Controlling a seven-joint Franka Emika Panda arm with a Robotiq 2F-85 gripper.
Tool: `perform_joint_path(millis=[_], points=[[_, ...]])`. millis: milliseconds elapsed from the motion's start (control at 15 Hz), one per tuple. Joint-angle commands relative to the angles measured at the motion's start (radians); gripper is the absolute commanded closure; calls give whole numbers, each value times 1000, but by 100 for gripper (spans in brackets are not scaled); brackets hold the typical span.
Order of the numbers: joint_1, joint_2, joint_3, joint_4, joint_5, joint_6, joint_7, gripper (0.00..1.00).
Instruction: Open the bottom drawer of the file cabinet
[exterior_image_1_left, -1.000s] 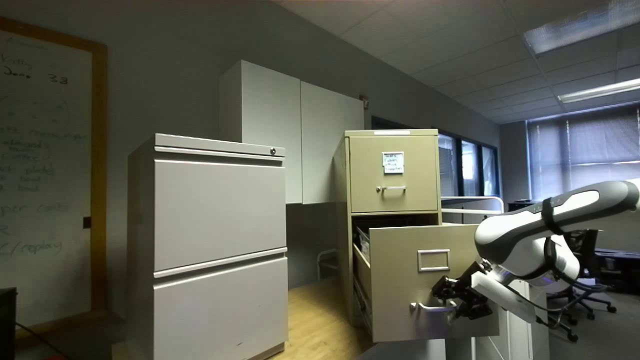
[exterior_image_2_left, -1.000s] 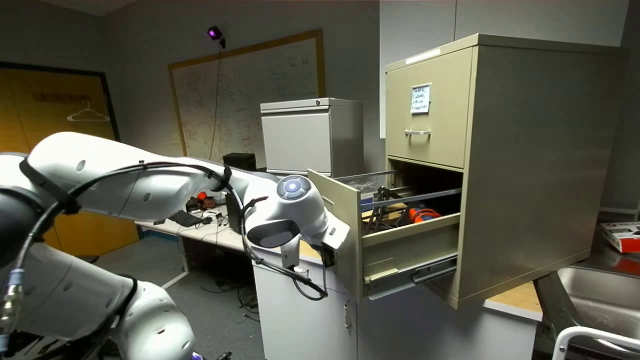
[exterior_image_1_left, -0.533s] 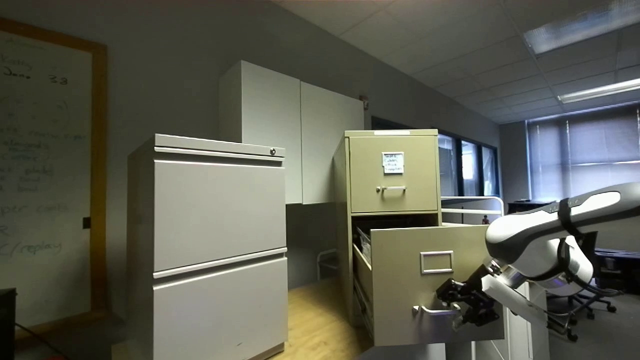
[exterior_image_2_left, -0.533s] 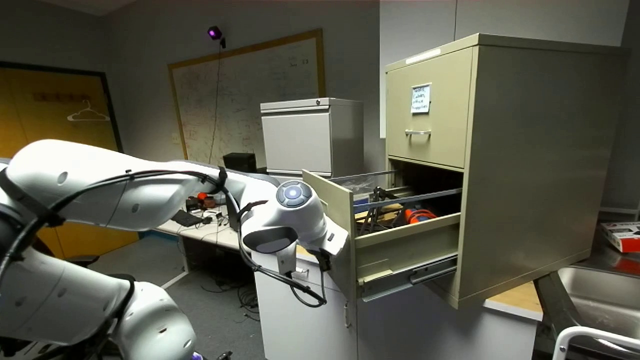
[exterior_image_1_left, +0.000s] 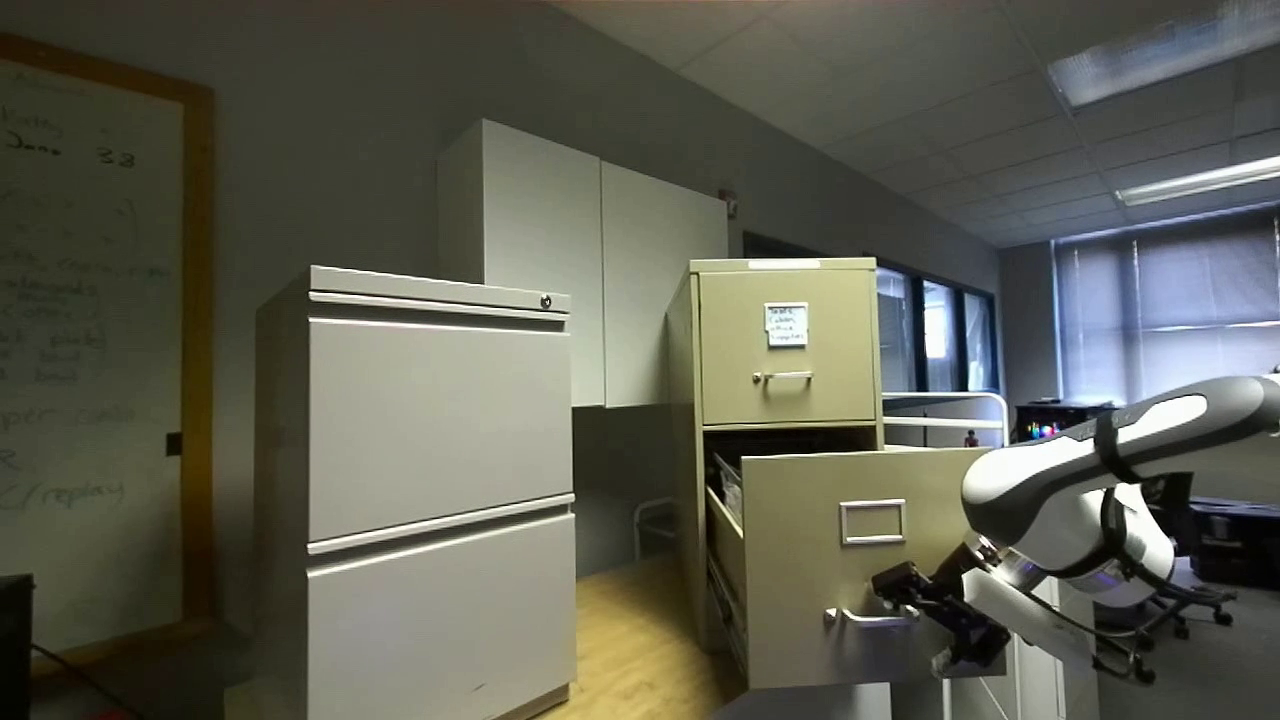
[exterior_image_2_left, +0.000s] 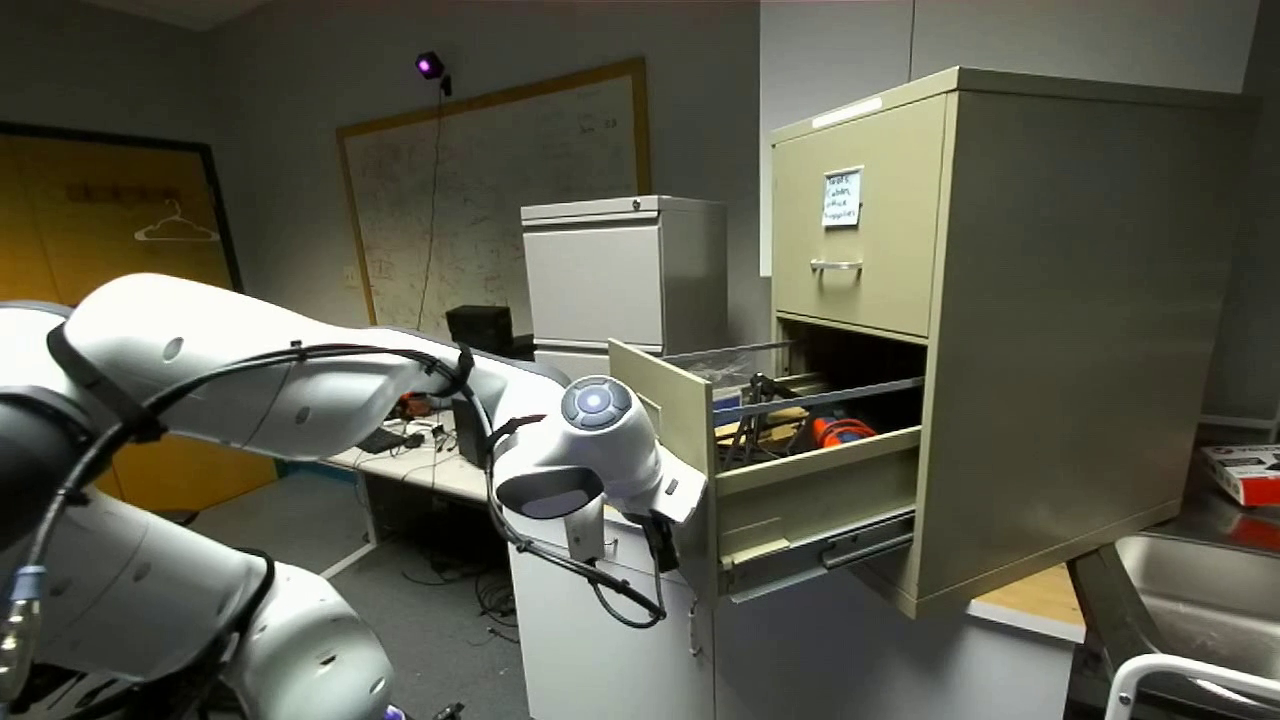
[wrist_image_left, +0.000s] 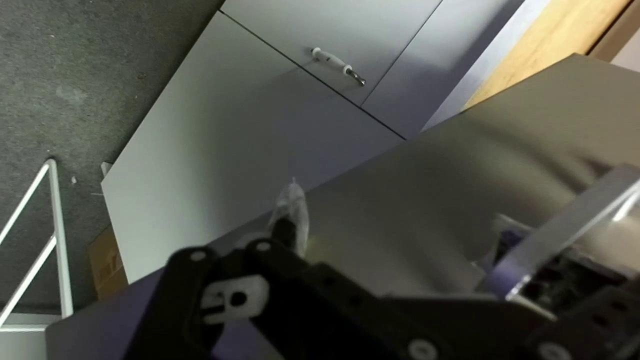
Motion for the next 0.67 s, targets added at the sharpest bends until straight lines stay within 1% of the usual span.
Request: perform_joint_path(millis=[0, 67, 133, 333, 600], points=[[56, 20, -37, -2, 47, 153, -126, 0], [43, 24, -12, -5, 108, 182, -154, 0], [56, 23, -17, -9, 142, 211, -173, 0], [60, 19, 1, -17, 278, 275, -257, 0], [69, 8, 38, -27, 506, 346, -398, 0]])
